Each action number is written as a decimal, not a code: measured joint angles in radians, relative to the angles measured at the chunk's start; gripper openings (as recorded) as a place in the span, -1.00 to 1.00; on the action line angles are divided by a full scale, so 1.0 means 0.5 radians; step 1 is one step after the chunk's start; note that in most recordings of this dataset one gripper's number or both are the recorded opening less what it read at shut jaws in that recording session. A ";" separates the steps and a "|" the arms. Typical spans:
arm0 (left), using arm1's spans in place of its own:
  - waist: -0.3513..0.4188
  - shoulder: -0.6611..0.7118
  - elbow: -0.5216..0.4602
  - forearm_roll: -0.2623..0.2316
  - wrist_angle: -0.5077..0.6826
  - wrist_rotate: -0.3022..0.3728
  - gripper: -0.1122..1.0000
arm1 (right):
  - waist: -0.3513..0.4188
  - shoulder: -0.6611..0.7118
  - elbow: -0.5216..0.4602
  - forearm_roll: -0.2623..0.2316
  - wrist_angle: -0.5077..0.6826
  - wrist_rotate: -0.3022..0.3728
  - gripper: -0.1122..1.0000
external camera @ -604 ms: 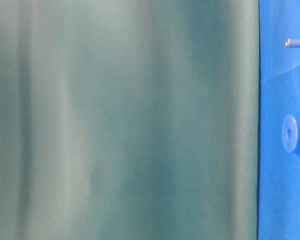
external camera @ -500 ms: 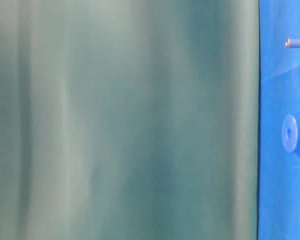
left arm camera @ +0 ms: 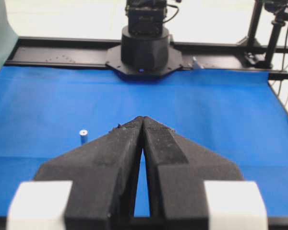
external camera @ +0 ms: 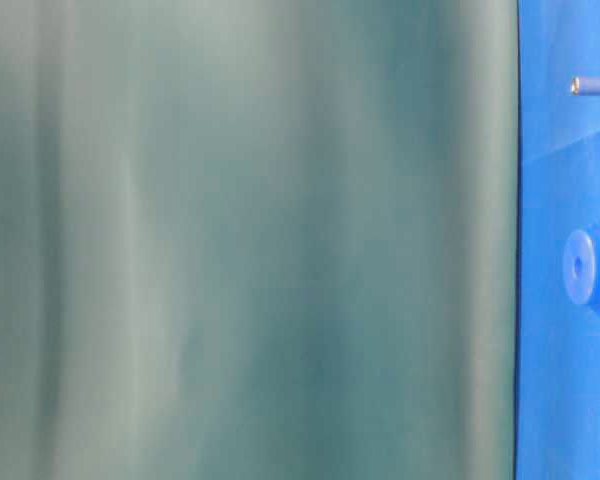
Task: Insert the shaft placed at a random location into the center hole of the small gear at another random location.
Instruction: 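Move the right gripper over the small silver shaft and lower it, then close the right gripper on the silver shaft and lift it upright, then carry the held shaft left over the blue gear's center hole, then lower the shaft into the gear's center hole with the right gripper, then open the right gripper and raise it away from the gear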
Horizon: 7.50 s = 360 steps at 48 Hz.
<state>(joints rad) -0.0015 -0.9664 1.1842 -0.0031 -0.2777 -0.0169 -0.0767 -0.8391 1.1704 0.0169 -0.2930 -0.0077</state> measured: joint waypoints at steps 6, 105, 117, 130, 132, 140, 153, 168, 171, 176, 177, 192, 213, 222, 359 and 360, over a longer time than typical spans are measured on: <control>-0.003 0.000 0.000 0.003 0.000 0.000 -0.80 | -0.101 0.166 0.012 0.043 -0.067 0.000 0.21; -0.003 0.000 0.034 0.003 0.012 0.000 -0.80 | -0.239 1.681 -0.160 0.304 -0.749 0.003 -0.75; -0.003 -0.003 0.034 0.003 0.021 0.000 -0.80 | -0.245 1.331 -0.169 0.301 -0.448 -0.021 -0.75; -0.003 0.000 0.034 0.000 0.021 0.000 -0.80 | -0.258 1.279 -0.184 0.301 -0.359 -0.025 -0.75; -0.003 -0.003 0.037 0.003 0.021 0.000 -0.80 | -0.258 1.282 -0.199 0.301 -0.356 -0.025 -0.75; -0.003 -0.003 0.037 0.000 0.021 0.000 -0.80 | -0.255 1.353 -0.319 0.304 -0.328 -0.028 -0.75; -0.003 0.000 0.037 0.003 0.018 0.000 -0.80 | -0.258 1.559 -0.623 0.285 -0.239 -0.040 -0.75; -0.003 -0.003 0.034 0.000 0.021 0.000 -0.80 | -0.249 1.773 -0.957 0.245 -0.101 -0.046 -0.75; -0.003 -0.003 0.037 0.000 0.018 0.000 -0.80 | -0.249 1.789 -0.985 0.236 -0.098 -0.046 -0.75; -0.003 -0.003 0.037 0.003 0.021 0.000 -0.80 | -0.252 1.801 -1.009 0.230 -0.098 -0.046 -0.75; -0.003 0.000 0.037 0.000 0.018 0.000 -0.80 | -0.249 1.801 -1.012 0.230 -0.095 -0.046 -0.75; -0.003 -0.003 0.037 0.000 0.025 0.000 -0.80 | -0.249 1.825 -1.022 0.227 -0.098 -0.046 -0.75; -0.003 -0.003 0.037 0.003 0.031 0.000 -0.80 | -0.249 1.960 -1.025 0.236 -0.181 -0.037 -0.75; -0.003 0.000 0.034 0.000 0.037 0.000 -0.80 | -0.245 1.970 -1.025 0.245 -0.184 -0.034 -0.75; -0.003 0.000 0.046 0.000 0.040 0.000 -0.80 | -0.230 1.687 -1.040 0.267 -0.028 -0.040 0.74; -0.003 -0.003 0.046 0.000 0.040 0.000 -0.80 | -0.230 1.666 -1.040 0.267 -0.018 -0.040 0.74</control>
<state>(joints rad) -0.0031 -0.9679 1.2072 -0.0031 -0.2577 -0.0169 -0.1917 -0.0061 0.6504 0.1503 -0.3022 -0.0276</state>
